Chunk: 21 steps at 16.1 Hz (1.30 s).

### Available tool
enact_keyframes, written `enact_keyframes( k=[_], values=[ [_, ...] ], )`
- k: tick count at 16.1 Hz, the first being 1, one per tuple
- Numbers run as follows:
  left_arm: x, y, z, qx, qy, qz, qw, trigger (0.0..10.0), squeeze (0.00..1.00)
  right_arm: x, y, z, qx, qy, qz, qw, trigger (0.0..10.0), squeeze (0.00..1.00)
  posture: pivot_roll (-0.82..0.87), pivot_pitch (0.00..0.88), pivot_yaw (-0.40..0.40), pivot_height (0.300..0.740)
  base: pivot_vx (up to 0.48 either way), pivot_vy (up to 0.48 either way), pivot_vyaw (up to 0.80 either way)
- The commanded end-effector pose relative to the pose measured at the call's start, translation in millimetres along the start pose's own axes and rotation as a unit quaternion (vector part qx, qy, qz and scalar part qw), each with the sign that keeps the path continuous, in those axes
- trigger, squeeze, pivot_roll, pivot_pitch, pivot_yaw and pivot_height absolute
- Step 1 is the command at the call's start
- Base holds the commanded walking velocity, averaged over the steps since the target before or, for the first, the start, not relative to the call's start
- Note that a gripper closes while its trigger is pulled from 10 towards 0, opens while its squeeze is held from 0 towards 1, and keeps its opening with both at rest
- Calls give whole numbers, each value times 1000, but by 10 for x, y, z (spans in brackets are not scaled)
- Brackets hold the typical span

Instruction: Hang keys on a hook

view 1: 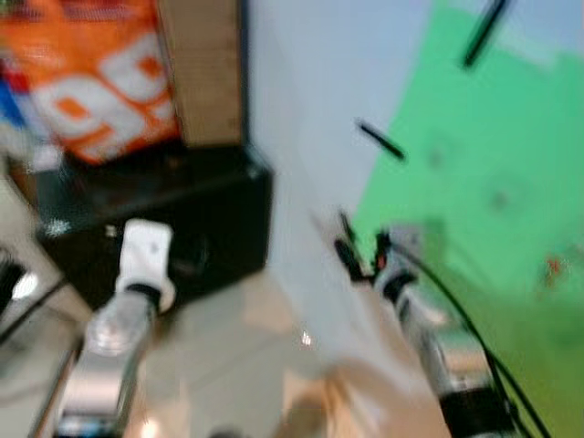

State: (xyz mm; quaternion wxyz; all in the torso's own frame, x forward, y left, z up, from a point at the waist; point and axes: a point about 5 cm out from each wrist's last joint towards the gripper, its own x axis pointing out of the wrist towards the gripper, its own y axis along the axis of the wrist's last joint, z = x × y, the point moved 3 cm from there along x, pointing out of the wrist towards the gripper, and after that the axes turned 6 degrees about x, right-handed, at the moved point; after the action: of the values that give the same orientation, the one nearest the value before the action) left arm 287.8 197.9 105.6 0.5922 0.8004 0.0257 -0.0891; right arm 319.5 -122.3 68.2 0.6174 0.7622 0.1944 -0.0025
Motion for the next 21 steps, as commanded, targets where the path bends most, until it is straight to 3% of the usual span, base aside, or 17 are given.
enact_keyframes(
  k=[1,3,9,16,21],
  values=[
    [0,29,39,0,-7,5,1000,10000,443,-33,10,119,-8,-20,2,1000,10000,1000,116,0,-71,740,337,0,800],
    [-4,13,38,3,-9,5,1000,10000,439,-40,22,142,-8,-28,7,1000,10000,1000,121,0,-80,740,336,0,747],
    [30,9,1,-3,-2,8,1000,10000,451,-107,9,276,-1,-69,15,998,10000,1000,116,0,-79,740,351,0,0],
    [1,23,-5,-3,-2,10,1000,10000,451,-123,28,331,4,-74,20,997,10000,1000,118,0,-90,740,368,0,0],
    [40,35,29,-12,-4,14,1000,10000,451,-126,99,342,-19,-65,24,997,10000,1000,80,0,-84,740,370,0,0]
  ],
)
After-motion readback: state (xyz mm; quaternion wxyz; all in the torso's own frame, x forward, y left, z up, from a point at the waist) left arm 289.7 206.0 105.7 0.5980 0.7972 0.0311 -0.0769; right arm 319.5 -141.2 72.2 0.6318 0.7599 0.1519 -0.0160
